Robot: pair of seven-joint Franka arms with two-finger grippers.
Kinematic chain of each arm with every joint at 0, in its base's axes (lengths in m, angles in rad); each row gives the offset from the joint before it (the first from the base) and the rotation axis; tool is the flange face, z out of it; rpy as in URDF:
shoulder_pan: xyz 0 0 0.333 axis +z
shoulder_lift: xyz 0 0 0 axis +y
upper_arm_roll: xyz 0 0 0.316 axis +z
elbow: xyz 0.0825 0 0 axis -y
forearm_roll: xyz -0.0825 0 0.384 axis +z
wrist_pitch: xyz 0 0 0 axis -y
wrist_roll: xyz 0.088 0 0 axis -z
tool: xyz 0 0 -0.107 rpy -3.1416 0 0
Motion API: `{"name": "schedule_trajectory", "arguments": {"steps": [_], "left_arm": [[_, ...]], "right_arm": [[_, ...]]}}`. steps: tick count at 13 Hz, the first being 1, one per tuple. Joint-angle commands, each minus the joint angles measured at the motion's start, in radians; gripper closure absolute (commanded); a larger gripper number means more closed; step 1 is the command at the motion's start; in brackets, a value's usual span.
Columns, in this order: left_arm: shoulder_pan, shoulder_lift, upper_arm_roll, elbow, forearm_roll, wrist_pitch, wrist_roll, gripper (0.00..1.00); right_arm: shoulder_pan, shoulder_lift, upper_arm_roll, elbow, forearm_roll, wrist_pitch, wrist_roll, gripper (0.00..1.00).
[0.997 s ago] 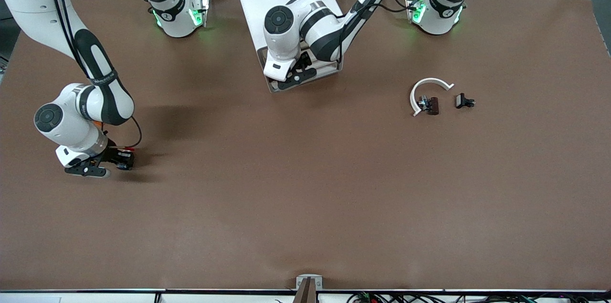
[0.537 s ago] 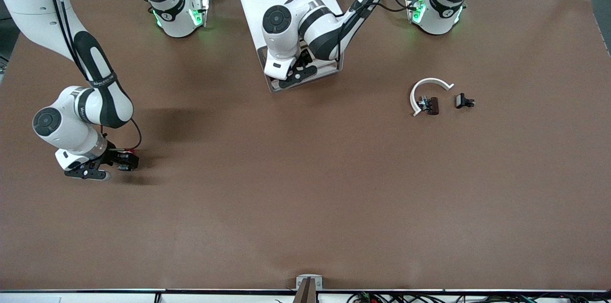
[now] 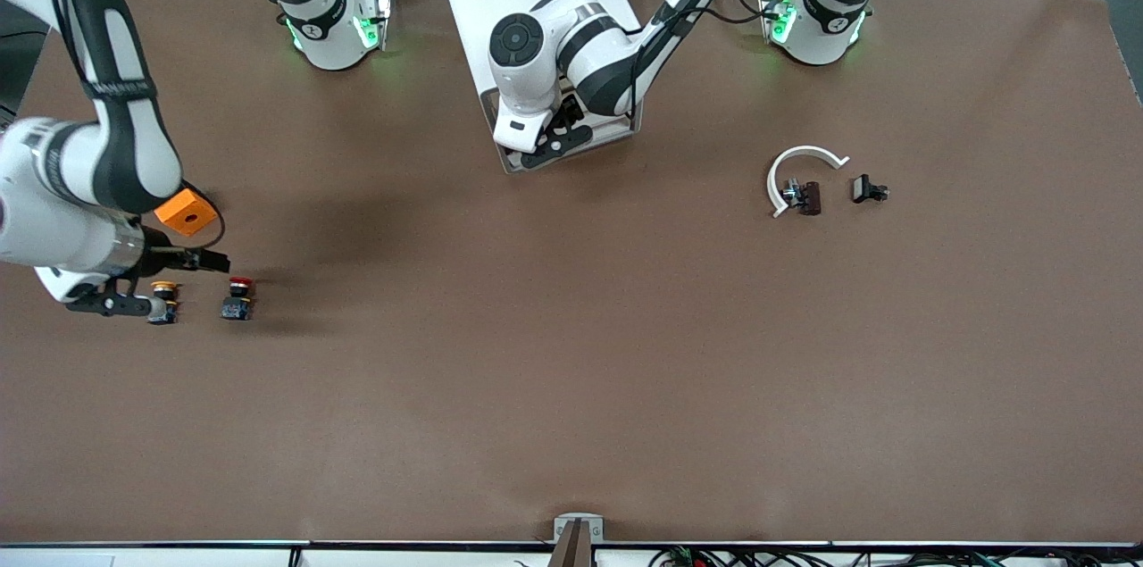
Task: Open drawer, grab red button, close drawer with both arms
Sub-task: 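Place the red button beside the orange button with the right gripper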
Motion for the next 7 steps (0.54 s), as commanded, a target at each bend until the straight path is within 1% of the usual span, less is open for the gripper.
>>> {"name": "schedule_trajectory", "arguments": {"steps": [1, 3, 5, 7], "left_arm": [[0.043, 0.024, 0.016, 0.063, 0.024, -0.022, 0.008, 0.0], [0.073, 0.029, 0.016, 0.086, 0.048, -0.012, 0.045, 0.0], [0.129, 0.047, 0.016, 0.121, 0.05, -0.011, 0.091, 0.0], [0.169, 0.046, 0.021, 0.135, 0.085, -0.011, 0.193, 0.0]], "right_arm": [[0.008, -0.121, 0.004, -0.005, 0.001, -0.098, 0.039, 0.0], [0.016, -0.205, 0.004, -0.01, 0.003, -0.138, 0.066, 0.0], [0.045, -0.301, 0.004, -0.019, 0.003, -0.196, 0.126, 0.0], [0.065, -0.371, 0.004, -0.019, 0.001, -0.268, 0.145, 0.0]]}}
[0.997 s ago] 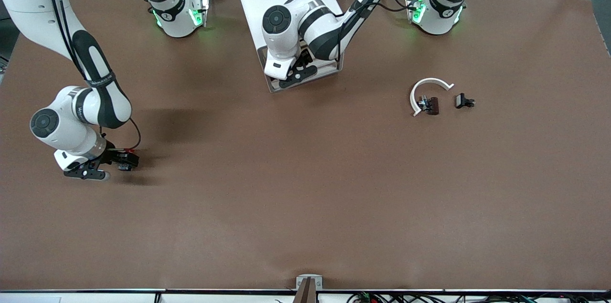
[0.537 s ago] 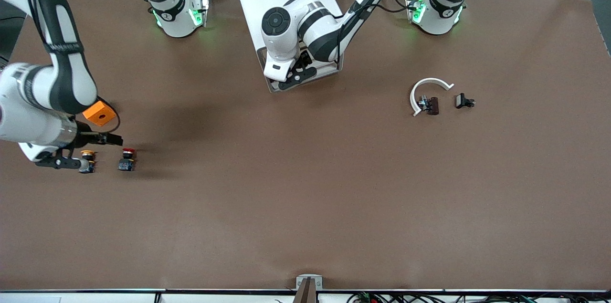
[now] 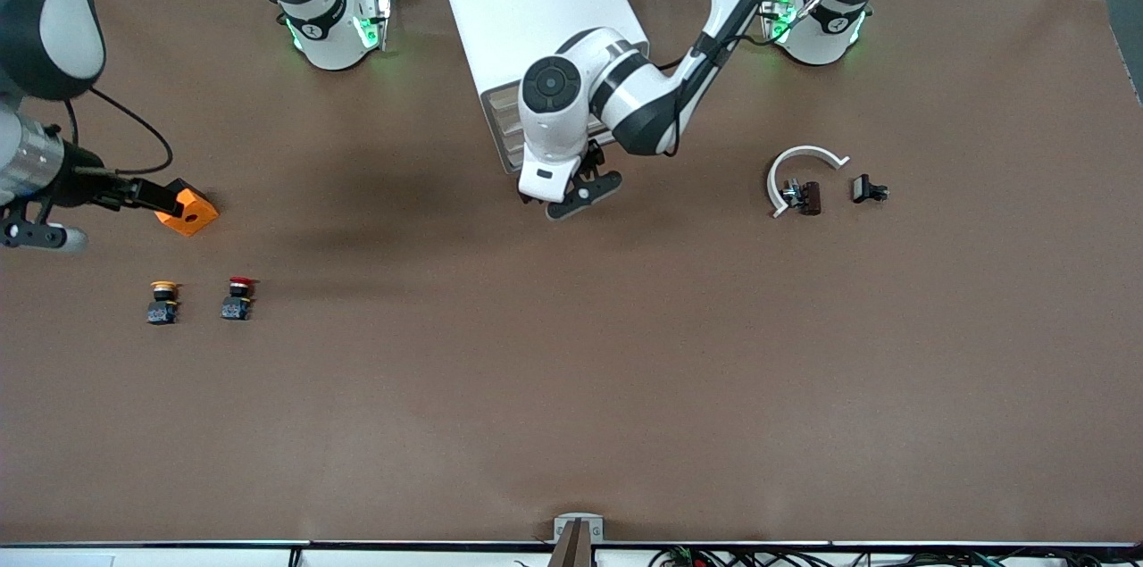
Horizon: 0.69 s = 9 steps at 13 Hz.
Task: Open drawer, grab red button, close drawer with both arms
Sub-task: 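Place the red button beside the orange button with the right gripper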
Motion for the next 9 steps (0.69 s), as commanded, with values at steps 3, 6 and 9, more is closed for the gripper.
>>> {"name": "schedule_trajectory", "arguments": {"steps": [3, 6, 9], "left_arm": [[0.119, 0.02, 0.001, 0.045, 0.085, -0.011, 0.194, 0.0], [0.239, 0.012, 0.001, 0.045, 0.087, -0.011, 0.344, 0.0], [0.345, -0.011, 0.001, 0.039, 0.088, -0.011, 0.431, 0.0]], "right_arm": [[0.034, -0.132, 0.001, -0.036, -0.001, -0.133, 0.035, 0.0], [0.026, -0.125, -0.004, -0.01, -0.007, -0.125, 0.033, 0.0], [0.034, -0.096, -0.004, 0.055, -0.015, -0.122, 0.033, 0.0]]}}
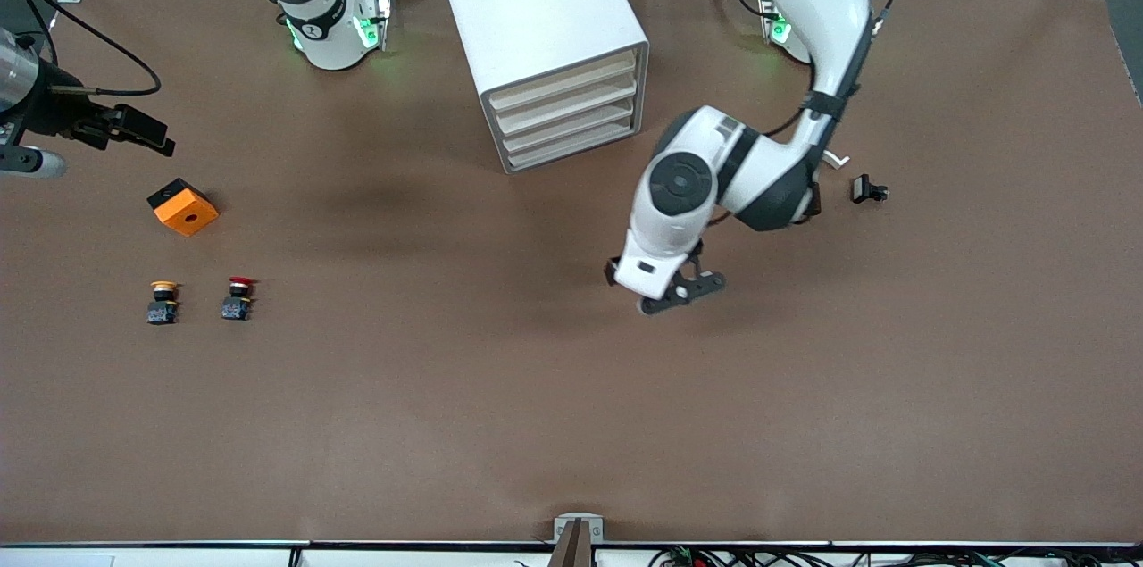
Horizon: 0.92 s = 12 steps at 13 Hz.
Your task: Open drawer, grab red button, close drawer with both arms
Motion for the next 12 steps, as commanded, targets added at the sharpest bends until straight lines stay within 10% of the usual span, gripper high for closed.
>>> {"name": "schedule_trajectory", "arguments": {"steps": [1, 7, 12], "left_arm": [[0.092, -0.036, -0.008, 0.001, 0.021, -0.012, 0.089, 0.0], [0.393, -0.299, -0.02, -0.236, 0.01, -0.024, 0.594, 0.0], [0.597, -0.603, -0.026, -0.508, -0.062, -0.024, 0.861, 0.0]], "right_arm": [[0.005, 0.043, 0.004, 0.073, -0.015, -0.006, 0.017, 0.0], [-0.043, 0.202, -0.007, 0.326, 0.001, -0.033, 0.014, 0.0], [-0.002, 0.202, 0.001, 0.331, -0.019, -0.038, 0.012, 0.0]]}}
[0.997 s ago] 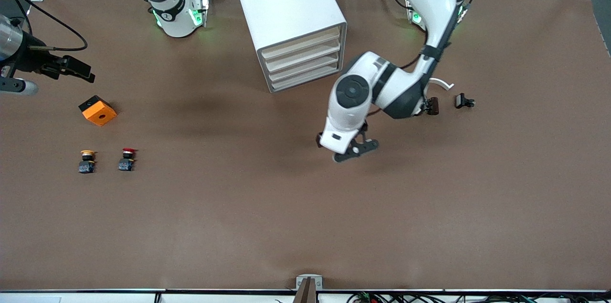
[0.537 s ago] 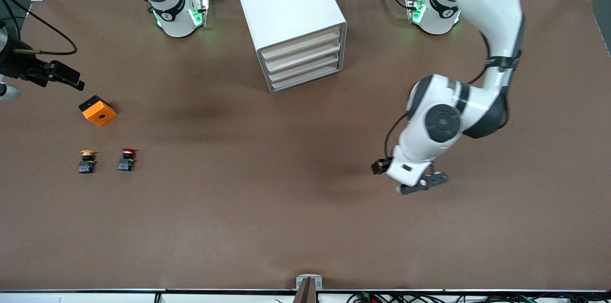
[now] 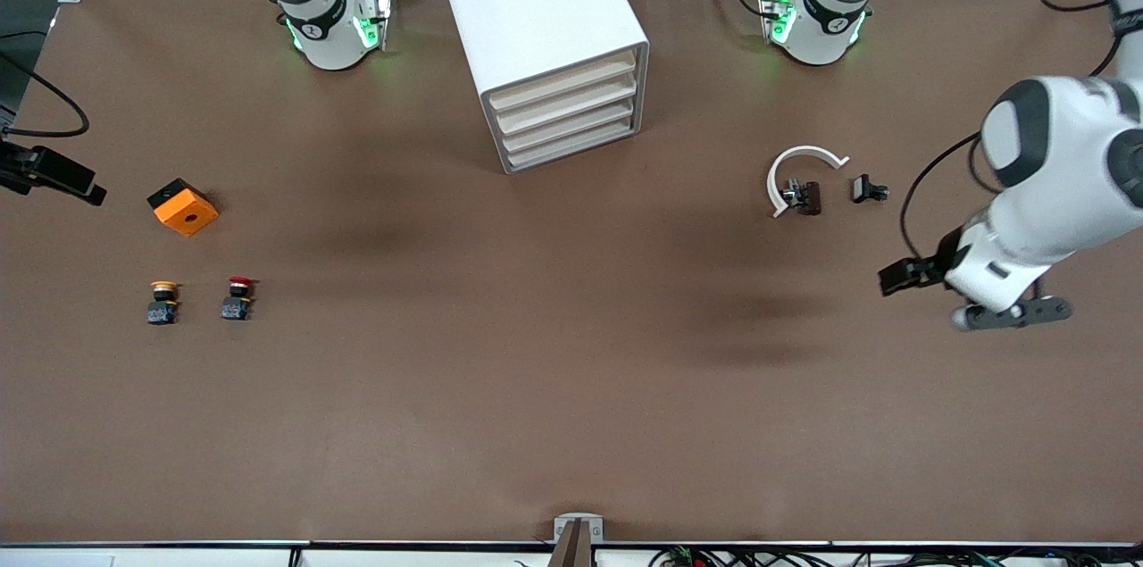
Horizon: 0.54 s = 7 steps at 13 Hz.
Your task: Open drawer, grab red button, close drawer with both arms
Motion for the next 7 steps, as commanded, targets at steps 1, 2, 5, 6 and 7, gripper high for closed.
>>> {"name": "schedule_trajectory", "arguments": {"steps": [1, 2, 5, 6, 7], "left_arm": [[0.056, -0.225, -0.019, -0.199, -0.028, 0.005, 0.07, 0.0], [0.068, -0.274, -0.018, -0.218, -0.028, -0.03, 0.082, 0.0], [0.065, -0.329, -0.021, -0.201, -0.028, -0.111, 0.098, 0.0], [0.063, -0.333, -0.022, -0.177, -0.028, -0.125, 0.099, 0.0], [0.062, -0.331, -0.021, -0.146, -0.028, -0.163, 0.104, 0.0]], "right_arm": [[0.034, 0.01, 0.007, 0.022, -0.035, -0.039, 0.009, 0.0], [0.034, 0.003, 0.005, 0.024, -0.038, -0.065, 0.013, 0.0], [-0.012, 0.005, -0.002, 0.018, -0.038, -0.106, 0.011, 0.0], [-0.017, 0.003, -0.002, -0.006, -0.037, -0.101, 0.011, 0.0], [-0.011, -0.001, -0.001, -0.014, -0.038, -0.095, 0.011, 0.0]]}}
